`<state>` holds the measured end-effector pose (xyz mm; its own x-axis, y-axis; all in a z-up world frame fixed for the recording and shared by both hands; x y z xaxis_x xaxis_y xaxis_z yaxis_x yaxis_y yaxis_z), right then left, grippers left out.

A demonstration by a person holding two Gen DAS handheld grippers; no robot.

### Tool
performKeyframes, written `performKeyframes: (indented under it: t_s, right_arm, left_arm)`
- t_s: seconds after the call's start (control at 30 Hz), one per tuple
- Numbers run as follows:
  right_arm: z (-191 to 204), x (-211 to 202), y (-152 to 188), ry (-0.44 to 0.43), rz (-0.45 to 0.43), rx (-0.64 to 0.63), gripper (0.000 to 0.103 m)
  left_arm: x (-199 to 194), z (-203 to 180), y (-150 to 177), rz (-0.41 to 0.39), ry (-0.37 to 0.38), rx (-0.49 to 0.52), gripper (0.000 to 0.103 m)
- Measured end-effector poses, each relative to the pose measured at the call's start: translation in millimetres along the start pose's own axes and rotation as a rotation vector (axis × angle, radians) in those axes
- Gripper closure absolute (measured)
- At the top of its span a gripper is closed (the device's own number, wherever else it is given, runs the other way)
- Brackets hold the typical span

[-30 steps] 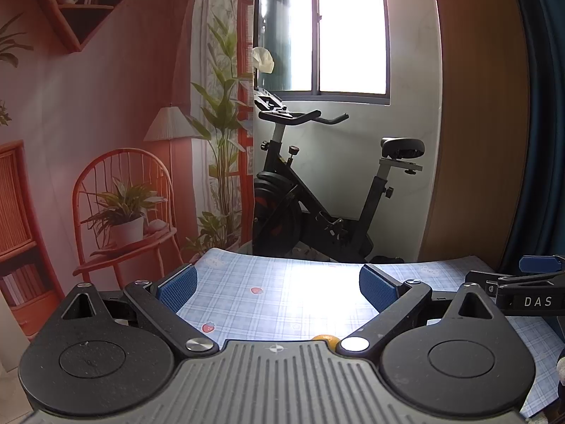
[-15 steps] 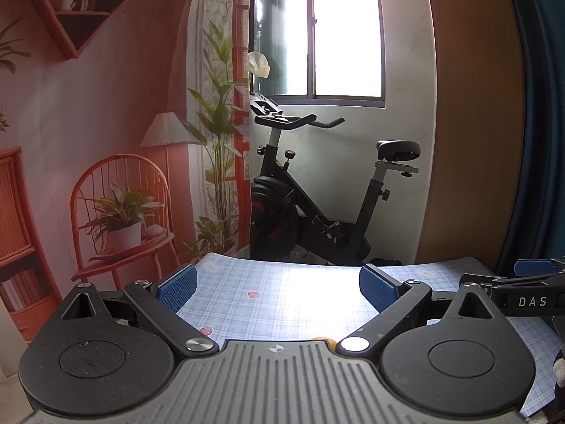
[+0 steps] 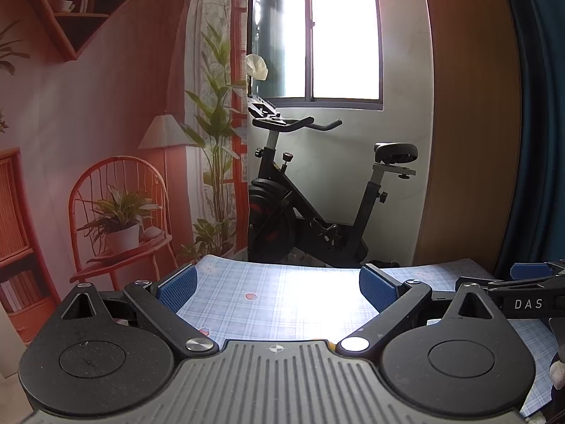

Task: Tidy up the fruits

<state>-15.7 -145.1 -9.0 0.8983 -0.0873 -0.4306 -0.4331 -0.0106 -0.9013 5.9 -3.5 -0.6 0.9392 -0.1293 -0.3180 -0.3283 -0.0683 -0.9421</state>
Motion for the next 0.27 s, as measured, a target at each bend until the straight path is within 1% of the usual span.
performKeyframes:
  t_s: [0.27]
  right_arm:
    - [0.1,-1.2,0.5,0.001,-0.002,0.001,0.000]
  left_arm:
    - [-0.5,-0.8,1.6,0.005,0.003,-0.001,0.003]
Point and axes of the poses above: each gripper's, at about its wrist camera, not at the fingertips, and x roughly the way its jaws point, z to its left, y to its underside, the point moved 10 cm from there along x, roughly the way its jaws point, and after that the axes turned 10 degrees about -x, right-handed, at the moved point
